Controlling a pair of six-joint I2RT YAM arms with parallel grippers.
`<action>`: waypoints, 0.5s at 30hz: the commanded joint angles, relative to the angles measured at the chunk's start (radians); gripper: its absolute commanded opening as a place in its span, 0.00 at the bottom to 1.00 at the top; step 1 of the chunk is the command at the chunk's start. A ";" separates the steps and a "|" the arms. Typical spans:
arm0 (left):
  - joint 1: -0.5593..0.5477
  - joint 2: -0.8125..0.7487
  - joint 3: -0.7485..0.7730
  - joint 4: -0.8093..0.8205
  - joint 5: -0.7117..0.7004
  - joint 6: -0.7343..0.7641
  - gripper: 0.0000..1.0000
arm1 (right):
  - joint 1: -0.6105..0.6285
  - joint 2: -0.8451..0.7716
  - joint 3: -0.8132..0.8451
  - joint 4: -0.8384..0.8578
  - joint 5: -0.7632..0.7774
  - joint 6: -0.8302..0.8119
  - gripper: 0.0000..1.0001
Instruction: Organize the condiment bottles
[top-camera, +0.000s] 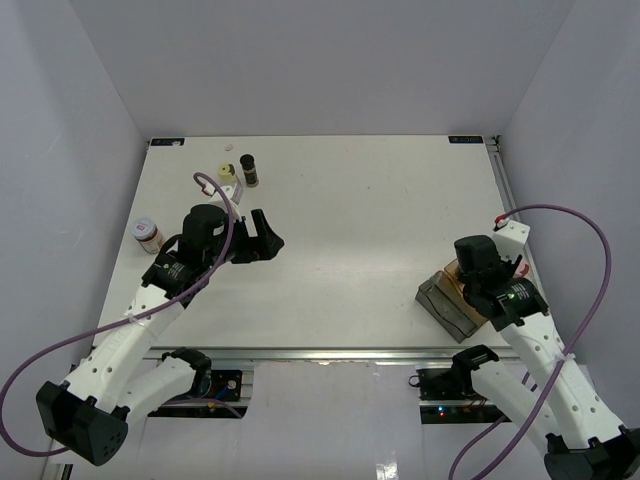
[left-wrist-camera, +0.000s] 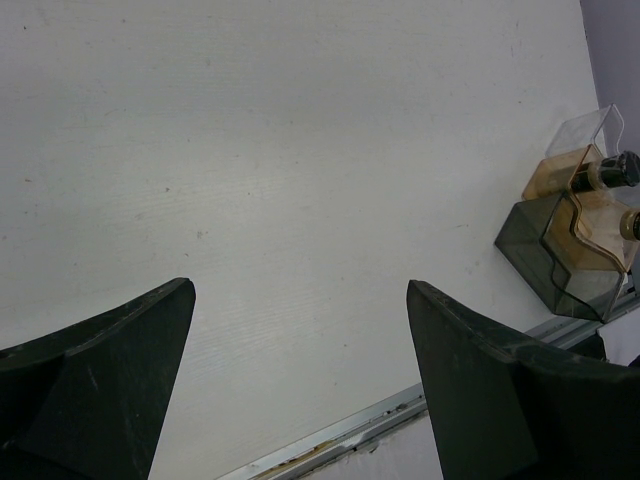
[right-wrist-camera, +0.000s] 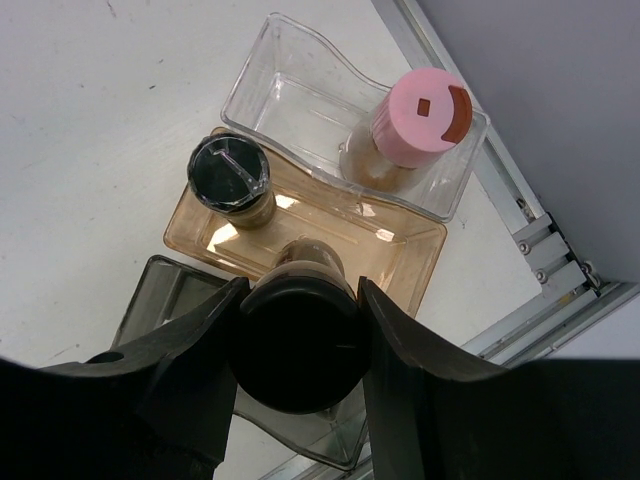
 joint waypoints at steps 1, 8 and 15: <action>0.003 -0.009 0.041 -0.012 0.003 0.014 0.98 | -0.015 -0.026 -0.033 0.087 0.056 0.051 0.08; 0.003 -0.005 0.028 -0.005 0.006 0.013 0.98 | -0.061 -0.034 -0.100 0.200 0.034 0.013 0.08; 0.003 -0.008 0.031 -0.014 -0.002 0.020 0.98 | -0.146 -0.027 -0.169 0.305 -0.054 -0.030 0.08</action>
